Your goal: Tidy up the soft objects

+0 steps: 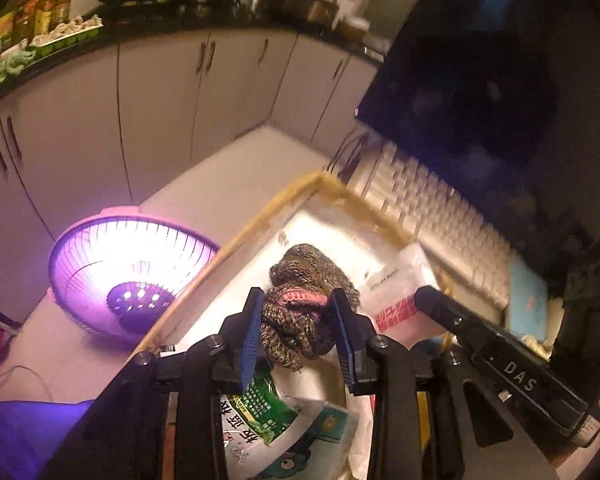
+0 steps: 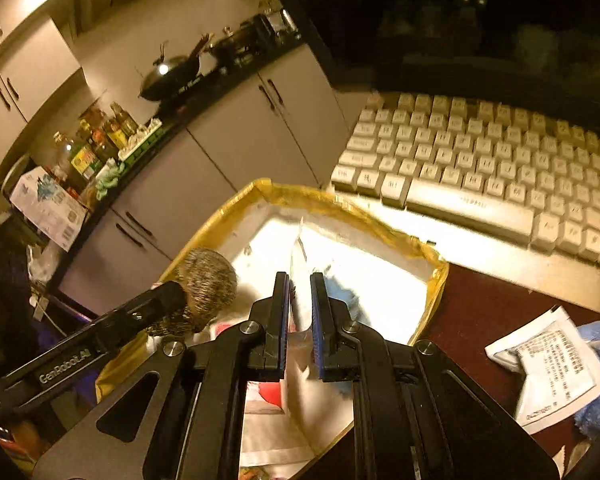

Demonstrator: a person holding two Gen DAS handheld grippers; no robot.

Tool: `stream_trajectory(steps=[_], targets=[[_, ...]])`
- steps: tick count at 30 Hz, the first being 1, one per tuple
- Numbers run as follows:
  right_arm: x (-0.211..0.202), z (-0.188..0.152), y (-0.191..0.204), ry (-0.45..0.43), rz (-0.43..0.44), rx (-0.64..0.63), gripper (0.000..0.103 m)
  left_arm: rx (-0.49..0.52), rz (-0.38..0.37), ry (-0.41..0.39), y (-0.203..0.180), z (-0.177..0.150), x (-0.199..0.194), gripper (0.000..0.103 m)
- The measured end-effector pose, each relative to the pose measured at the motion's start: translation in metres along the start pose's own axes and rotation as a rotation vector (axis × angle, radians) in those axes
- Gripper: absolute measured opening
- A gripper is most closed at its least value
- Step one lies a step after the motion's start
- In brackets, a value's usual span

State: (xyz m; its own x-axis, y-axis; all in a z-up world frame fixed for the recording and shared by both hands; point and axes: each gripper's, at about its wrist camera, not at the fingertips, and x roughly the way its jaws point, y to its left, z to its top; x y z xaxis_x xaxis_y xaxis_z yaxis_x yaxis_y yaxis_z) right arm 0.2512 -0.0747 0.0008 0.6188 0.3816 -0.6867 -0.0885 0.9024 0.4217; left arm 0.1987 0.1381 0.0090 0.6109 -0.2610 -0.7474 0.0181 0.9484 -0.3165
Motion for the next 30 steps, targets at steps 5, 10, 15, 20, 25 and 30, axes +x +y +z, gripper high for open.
stream_trajectory(steps=[5,10,15,20,25,30], targets=[[-0.015,0.001,-0.007,-0.022,0.023,0.040,0.045,-0.021,-0.063,-0.033,0.003,-0.001,-0.018,0.060],[-0.070,-0.012,-0.009,-0.088,0.075,0.056,0.056,-0.022,-0.064,-0.106,-0.003,-0.021,-0.048,0.063],[-0.128,-0.067,-0.022,-0.130,0.161,0.031,0.056,0.019,-0.153,-0.202,-0.028,-0.071,-0.084,0.070],[-0.169,-0.117,-0.068,-0.153,0.068,0.082,0.056,0.111,-0.235,-0.089,-0.072,-0.107,-0.073,0.071],[-0.196,-0.137,-0.110,-0.160,0.019,0.155,0.056,0.252,-0.219,-0.027,-0.122,-0.123,-0.051,0.071],[-0.192,-0.147,-0.125,-0.124,0.047,0.184,0.056,0.371,-0.133,-0.011,-0.157,-0.110,-0.025,0.071]])
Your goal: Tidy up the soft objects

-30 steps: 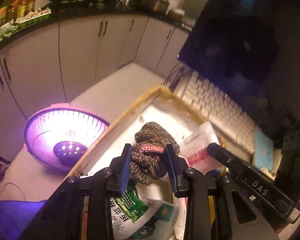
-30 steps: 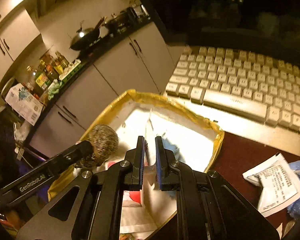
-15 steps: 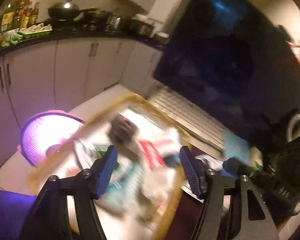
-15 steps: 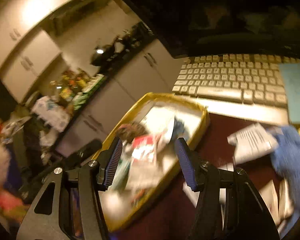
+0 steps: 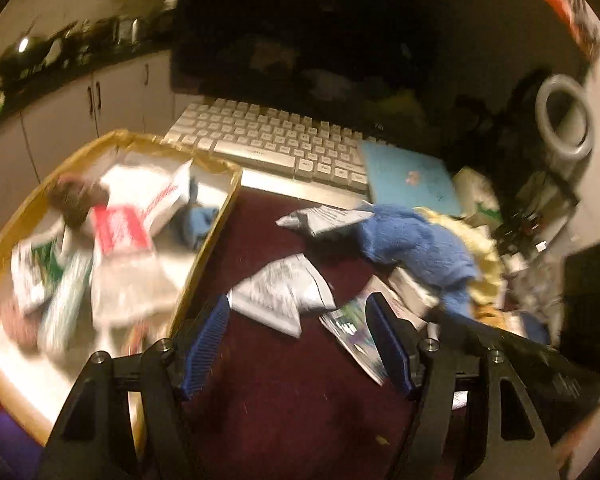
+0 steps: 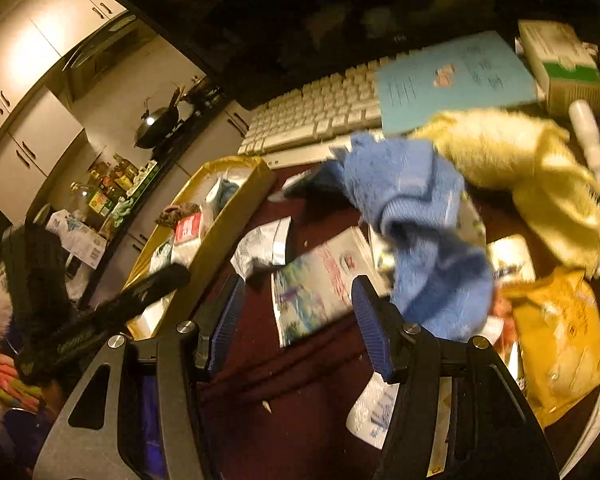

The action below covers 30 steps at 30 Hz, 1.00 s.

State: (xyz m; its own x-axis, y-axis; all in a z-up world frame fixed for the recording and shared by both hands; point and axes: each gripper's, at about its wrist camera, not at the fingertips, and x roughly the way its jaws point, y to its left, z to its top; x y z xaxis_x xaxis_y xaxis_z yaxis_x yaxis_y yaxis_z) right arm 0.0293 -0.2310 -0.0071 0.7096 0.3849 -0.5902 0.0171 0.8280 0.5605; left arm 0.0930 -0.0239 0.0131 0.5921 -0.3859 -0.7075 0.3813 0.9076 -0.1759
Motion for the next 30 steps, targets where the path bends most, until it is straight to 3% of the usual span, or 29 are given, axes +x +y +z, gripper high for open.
stream_trajectory(steps=[4,8,10,12,13,21,27,29,30], targets=[[0.006,-0.008,-0.001,-0.009,-0.025,-0.029,0.056,0.105,0.036,0.078,-0.011,0.011,0.031,0.071],[0.008,-0.015,-0.001,-0.024,-0.087,-0.066,0.056,0.142,0.033,0.183,-0.010,0.012,0.060,0.070],[0.009,-0.015,0.000,-0.025,-0.083,-0.068,0.056,0.117,0.038,0.225,-0.004,0.008,0.067,0.061],[0.009,-0.015,-0.001,-0.017,-0.084,-0.071,0.056,0.098,0.021,0.205,0.000,0.002,0.061,0.054],[0.009,-0.016,-0.001,-0.017,-0.076,-0.076,0.056,0.087,0.016,0.200,0.002,-0.001,0.058,0.040],[0.008,-0.017,0.004,-0.015,-0.064,-0.095,0.056,-0.022,-0.026,0.190,0.011,-0.036,0.012,0.044],[0.008,-0.018,0.007,-0.017,-0.060,-0.112,0.056,-0.037,-0.042,0.180,0.019,-0.030,0.020,0.048],[0.006,-0.019,0.008,-0.032,-0.053,-0.118,0.056,-0.039,-0.050,0.182,0.017,-0.029,0.025,0.040],[0.004,-0.019,0.009,-0.039,-0.046,-0.122,0.056,-0.035,-0.041,0.185,0.015,-0.030,0.028,0.026]])
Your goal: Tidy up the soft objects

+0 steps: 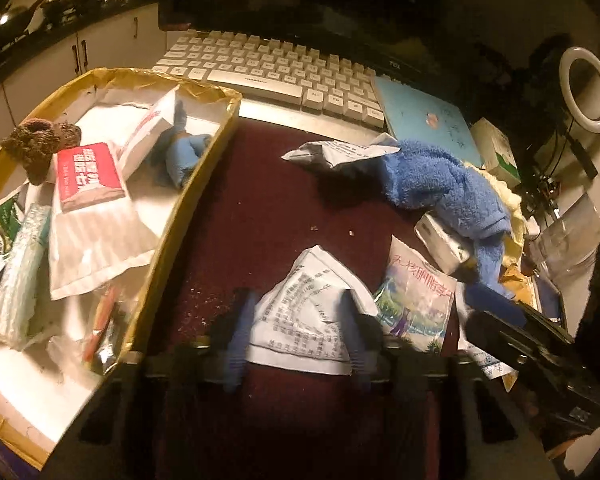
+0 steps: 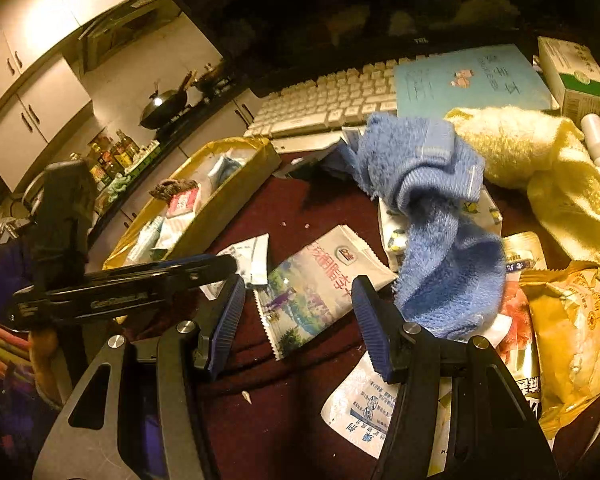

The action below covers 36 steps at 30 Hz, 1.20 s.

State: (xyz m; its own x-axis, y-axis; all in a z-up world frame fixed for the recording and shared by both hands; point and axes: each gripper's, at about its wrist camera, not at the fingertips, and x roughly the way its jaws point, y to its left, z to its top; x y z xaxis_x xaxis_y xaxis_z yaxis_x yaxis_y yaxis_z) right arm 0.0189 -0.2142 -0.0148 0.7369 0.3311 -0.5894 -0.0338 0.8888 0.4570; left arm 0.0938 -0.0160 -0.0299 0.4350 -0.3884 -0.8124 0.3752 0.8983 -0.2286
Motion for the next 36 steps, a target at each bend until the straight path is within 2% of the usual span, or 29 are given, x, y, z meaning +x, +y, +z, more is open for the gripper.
stream_trajectory(steps=[4,8,10,11,13,16,19,24,26,27,28,29,31,36], targets=[[0.000,-0.003,0.008,0.051,-0.021,0.003,0.056,-0.050,0.009,-0.027,0.009,-0.011,-0.008,0.020],[0.010,-0.005,0.019,0.144,-0.133,0.015,0.056,-0.121,0.011,-0.068,0.018,-0.032,-0.024,0.020],[0.021,-0.002,0.020,0.172,-0.135,0.048,0.056,-0.140,0.016,-0.099,0.019,-0.042,-0.033,0.019],[0.027,0.003,0.022,0.178,-0.169,0.050,0.056,-0.159,-0.003,-0.112,0.021,-0.047,-0.036,0.019],[0.035,0.011,0.025,0.160,-0.218,0.048,0.056,-0.179,-0.042,-0.132,0.024,-0.052,-0.041,0.020],[0.047,0.020,0.027,0.155,-0.262,0.056,0.056,-0.173,-0.022,-0.141,0.025,-0.053,-0.044,0.019],[0.067,0.027,0.024,0.182,-0.266,0.092,0.057,-0.186,-0.037,-0.142,0.029,-0.056,-0.045,0.019],[0.080,0.026,0.035,0.141,-0.311,0.030,0.057,-0.183,-0.048,-0.142,0.030,-0.057,-0.044,0.021],[0.082,0.025,0.037,0.136,-0.316,0.010,0.052,-0.167,-0.043,-0.145,0.028,-0.057,-0.044,0.021],[0.082,0.025,0.036,0.132,-0.318,0.009,0.042,-0.160,-0.044,-0.148,0.027,-0.057,-0.044,0.021],[0.080,0.025,0.034,0.124,-0.320,0.009,0.036,-0.154,-0.043,-0.146,0.027,-0.057,-0.044,0.025],[0.079,0.024,0.031,0.113,-0.309,0.016,0.035,-0.151,-0.040,-0.142,0.027,-0.057,-0.043,0.026],[0.076,0.024,0.027,0.099,-0.297,0.023,0.026,-0.144,-0.039,-0.136,0.026,-0.056,-0.041,0.037],[0.075,0.022,0.027,0.087,-0.279,0.011,0.017,-0.087,-0.026,-0.159,0.017,-0.056,-0.041,0.050]])
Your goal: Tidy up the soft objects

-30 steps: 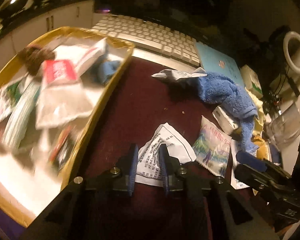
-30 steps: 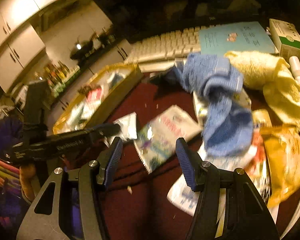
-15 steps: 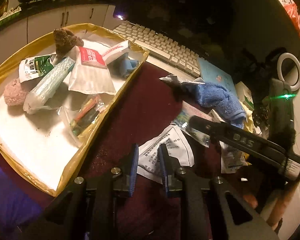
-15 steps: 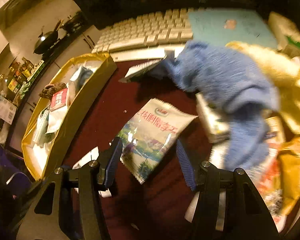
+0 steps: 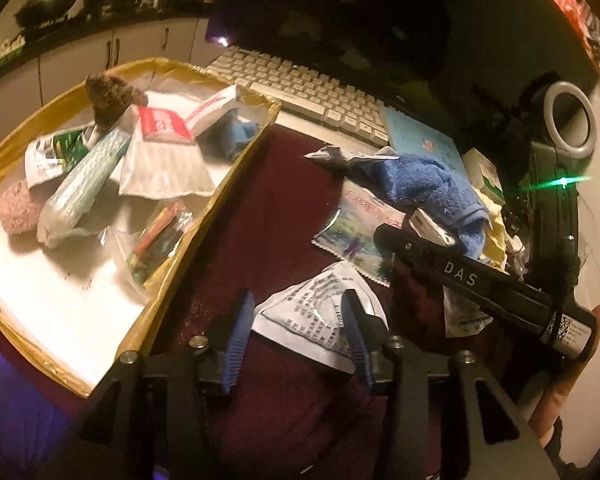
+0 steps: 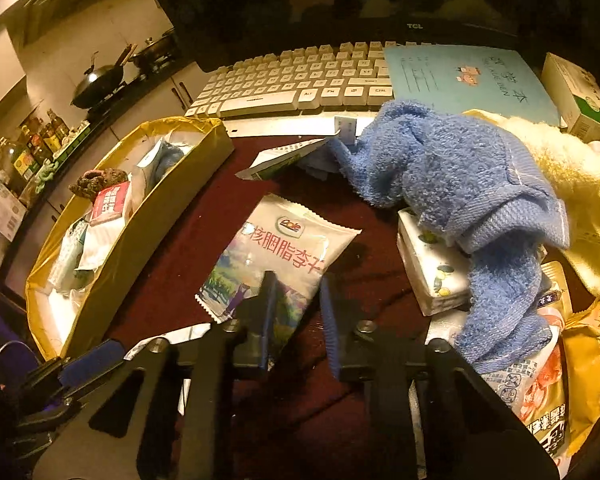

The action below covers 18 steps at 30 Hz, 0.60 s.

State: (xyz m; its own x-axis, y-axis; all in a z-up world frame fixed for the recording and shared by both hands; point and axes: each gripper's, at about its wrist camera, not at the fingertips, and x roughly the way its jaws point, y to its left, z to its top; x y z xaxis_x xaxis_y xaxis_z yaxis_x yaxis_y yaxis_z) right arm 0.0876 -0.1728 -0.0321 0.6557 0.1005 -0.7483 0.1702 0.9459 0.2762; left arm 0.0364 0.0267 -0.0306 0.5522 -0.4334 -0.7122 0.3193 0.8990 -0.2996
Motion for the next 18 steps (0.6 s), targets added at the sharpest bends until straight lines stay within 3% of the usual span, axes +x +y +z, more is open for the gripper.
stream_trajectory(steps=[3,7,9,11,14,15,18], targets=[[-0.003,0.001,-0.003,-0.024,0.032,0.012,0.012,0.045,0.003,-0.022,-0.008,0.001,0.000,0.061],[-0.013,0.000,-0.001,-0.066,0.053,0.009,0.009,0.091,0.027,0.007,-0.015,0.001,0.013,0.062],[-0.021,0.000,-0.004,-0.099,0.079,0.024,0.007,0.094,0.041,0.010,-0.015,-0.001,0.016,0.053],[-0.029,0.000,-0.007,-0.133,0.103,0.038,0.006,0.071,0.035,0.000,-0.011,-0.002,0.015,0.052],[-0.035,0.000,-0.008,-0.151,0.119,0.043,0.005,0.063,0.043,0.000,-0.010,-0.005,0.009,0.043],[-0.037,-0.001,-0.009,-0.156,0.132,0.047,0.005,0.059,0.027,0.004,-0.009,-0.005,0.006,0.012],[-0.041,0.000,-0.012,-0.172,0.143,0.054,0.004,0.003,0.007,-0.001,-0.001,-0.002,0.001,0.013]])
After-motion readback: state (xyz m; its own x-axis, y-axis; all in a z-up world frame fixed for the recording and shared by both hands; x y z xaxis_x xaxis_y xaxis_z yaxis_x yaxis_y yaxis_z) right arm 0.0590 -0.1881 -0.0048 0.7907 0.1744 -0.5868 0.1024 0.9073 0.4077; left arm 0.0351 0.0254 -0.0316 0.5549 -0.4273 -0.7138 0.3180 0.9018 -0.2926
